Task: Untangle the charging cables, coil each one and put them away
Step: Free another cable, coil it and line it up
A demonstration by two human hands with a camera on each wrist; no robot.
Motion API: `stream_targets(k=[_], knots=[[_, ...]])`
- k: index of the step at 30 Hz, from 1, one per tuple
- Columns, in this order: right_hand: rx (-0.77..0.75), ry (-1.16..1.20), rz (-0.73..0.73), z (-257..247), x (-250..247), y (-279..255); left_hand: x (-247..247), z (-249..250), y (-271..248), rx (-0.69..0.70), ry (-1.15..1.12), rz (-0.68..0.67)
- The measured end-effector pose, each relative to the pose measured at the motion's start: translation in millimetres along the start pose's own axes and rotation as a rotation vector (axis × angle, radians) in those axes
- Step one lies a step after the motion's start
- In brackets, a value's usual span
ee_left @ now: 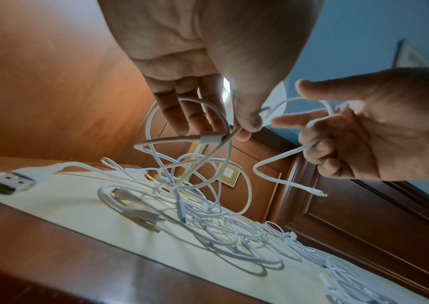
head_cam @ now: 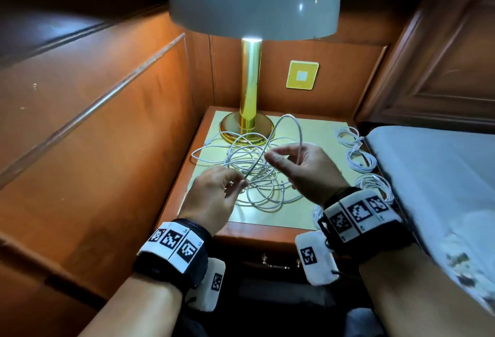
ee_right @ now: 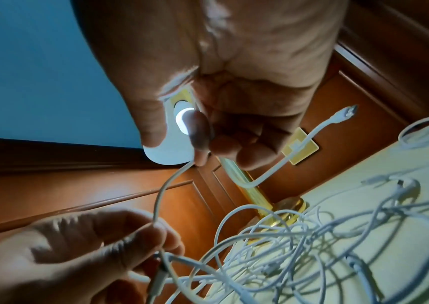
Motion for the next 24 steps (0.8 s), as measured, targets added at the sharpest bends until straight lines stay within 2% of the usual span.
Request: stream_targets(k=[3,7,12,17,21,24], knots=[[0.028,-0.053,-0.056,0.0,12.8,-1.4,3.7,7.5,-1.1,0.074,-0.008,0.0],[-0.028,-0.093,-0.028,-8.8,15.3,1.2,3.8,13.9,-0.4,0.125,-0.039,0.008],[0.055,0.133,-0.067,-2.5,18.0,1.9,1.8,15.2,0.6,0.14,-0.048,0.03],[-0.05,0.076,-0.126,-14.1,23.9,-0.5,-2.4,22.8,-0.1,0.167,-0.013,0.054],[-0.066,0.085,-0.05,-17.4,15.8,0.6,2.8,14.4,0.4,0.085,-0.028,-0.008],[0.068,0.391,0.041,-11.4,2.3,2.7,8.5,-4.2,-1.0,-0.026,0.006,-0.057]])
Point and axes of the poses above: each hand's wrist, its own y-axis towards the middle knuckle, its own x-axis out of the palm, z = x × y, the point moved 8 cm from there along y, towards the middle knuckle, and after that the axes turned 1 degree about y, right-handed, at the moved point
